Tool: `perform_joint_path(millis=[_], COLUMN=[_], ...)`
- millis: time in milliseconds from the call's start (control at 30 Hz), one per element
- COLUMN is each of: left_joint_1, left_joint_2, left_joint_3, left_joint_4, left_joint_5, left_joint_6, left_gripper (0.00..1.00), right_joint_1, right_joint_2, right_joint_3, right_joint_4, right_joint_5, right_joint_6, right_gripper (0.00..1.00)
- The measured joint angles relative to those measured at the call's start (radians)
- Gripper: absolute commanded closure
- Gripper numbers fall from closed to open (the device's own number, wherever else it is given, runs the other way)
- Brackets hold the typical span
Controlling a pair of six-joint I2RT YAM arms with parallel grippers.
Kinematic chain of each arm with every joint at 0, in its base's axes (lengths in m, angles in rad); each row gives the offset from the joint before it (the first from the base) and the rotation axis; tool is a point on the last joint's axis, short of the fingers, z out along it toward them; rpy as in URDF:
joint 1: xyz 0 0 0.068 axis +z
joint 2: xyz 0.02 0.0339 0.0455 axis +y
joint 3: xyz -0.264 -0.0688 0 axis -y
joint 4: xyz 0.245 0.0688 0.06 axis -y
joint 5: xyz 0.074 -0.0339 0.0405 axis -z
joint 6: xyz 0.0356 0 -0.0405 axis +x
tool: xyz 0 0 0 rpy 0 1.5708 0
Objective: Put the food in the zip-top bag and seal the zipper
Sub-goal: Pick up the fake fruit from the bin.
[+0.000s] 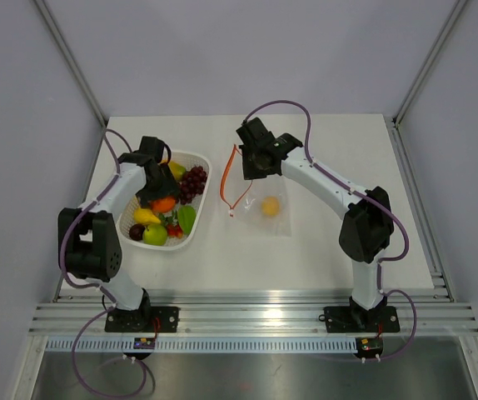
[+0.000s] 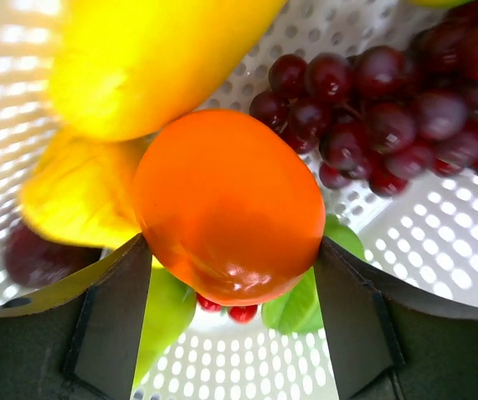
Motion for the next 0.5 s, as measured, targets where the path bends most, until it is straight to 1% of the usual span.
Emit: perform_joint_path(millis=[133, 300, 367, 500], left_joint_1=[0.001, 0.000, 0.000, -0.017], left_joint_2=[-0.138, -0.244, -0.263, -0.296], left_joint_3=[0.001, 0.037, 0.059, 0.063], left_joint_4=[-0.021, -0.055, -0.050, 0.004], left_joint_5=[-0.022, -0.003, 0.043, 0.223], left_joint_6=[0.000, 0.013, 0.026, 0.041], left_gripper=[0.59, 0.59, 0.59, 0.59], right_joint_1=[0.001, 0.001, 0.001, 0.001], right_joint_2=[0.000, 0.000, -0.001, -0.001], right_joint_3=[0.000, 0.000, 0.000, 0.000], right_joint_4=[0.000, 0.001, 0.001, 0.002], right_joint_5=[0.000, 0.001, 0.001, 0.000], right_joint_6=[0.000, 0.000, 0.001, 0.003], right_gripper=[1.00, 1.00, 1.00, 1.00])
